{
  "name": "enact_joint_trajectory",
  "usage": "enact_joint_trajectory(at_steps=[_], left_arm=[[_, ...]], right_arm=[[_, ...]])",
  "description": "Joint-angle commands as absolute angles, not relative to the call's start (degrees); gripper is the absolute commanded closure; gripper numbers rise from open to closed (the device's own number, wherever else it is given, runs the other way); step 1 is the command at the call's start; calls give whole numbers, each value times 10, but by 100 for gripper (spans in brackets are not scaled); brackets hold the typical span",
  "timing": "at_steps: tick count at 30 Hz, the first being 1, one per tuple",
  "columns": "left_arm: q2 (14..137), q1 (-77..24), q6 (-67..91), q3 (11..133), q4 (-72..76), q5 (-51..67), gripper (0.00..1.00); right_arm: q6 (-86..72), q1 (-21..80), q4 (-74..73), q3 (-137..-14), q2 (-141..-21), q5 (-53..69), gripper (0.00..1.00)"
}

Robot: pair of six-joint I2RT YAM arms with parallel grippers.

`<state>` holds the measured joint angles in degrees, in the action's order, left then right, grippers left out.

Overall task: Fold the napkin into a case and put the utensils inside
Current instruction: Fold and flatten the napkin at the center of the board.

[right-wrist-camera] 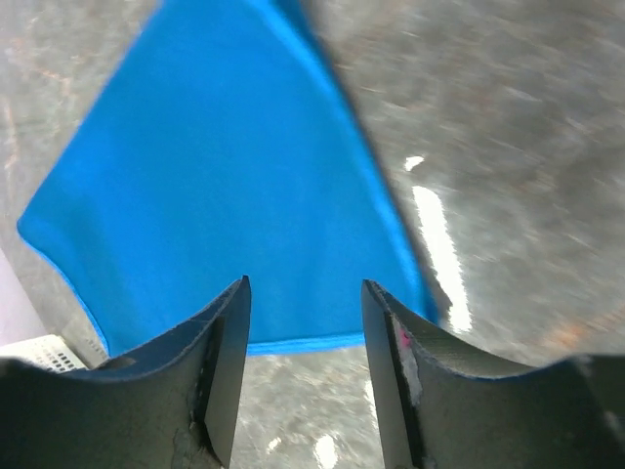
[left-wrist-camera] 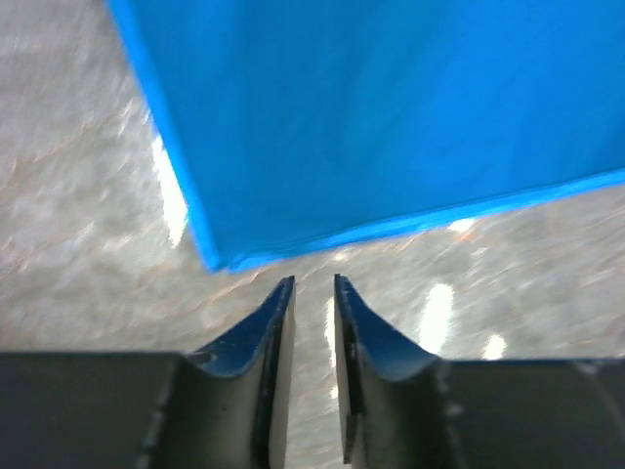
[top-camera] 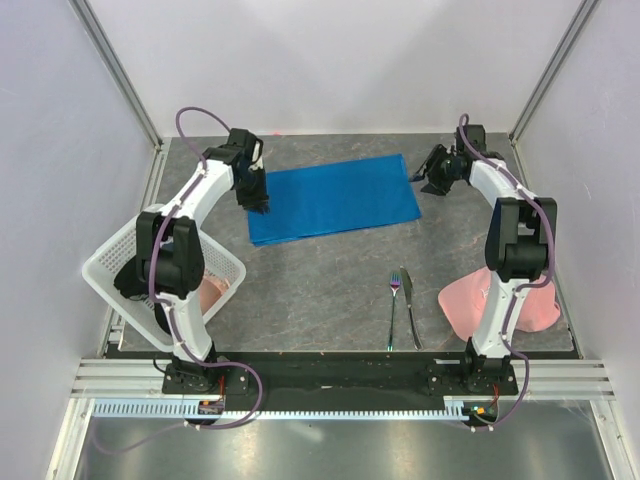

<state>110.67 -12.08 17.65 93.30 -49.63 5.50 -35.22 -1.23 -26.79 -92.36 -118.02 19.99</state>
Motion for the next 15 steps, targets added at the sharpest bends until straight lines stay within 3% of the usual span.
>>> enact_joint_trajectory(at_steps=[1,6,15], left_arm=[[1167,-118,214,985,-499,95,79],[1221,-118,195,1012,-509,65,82],[1227,-120,183,943,-495,47,85]], right_arm=[[-347,31,-276,-982,-1226,206,50],[-365,46,-268,-1020,-1272,208,64],[-349,36,-267,-925,-1239,157,74]])
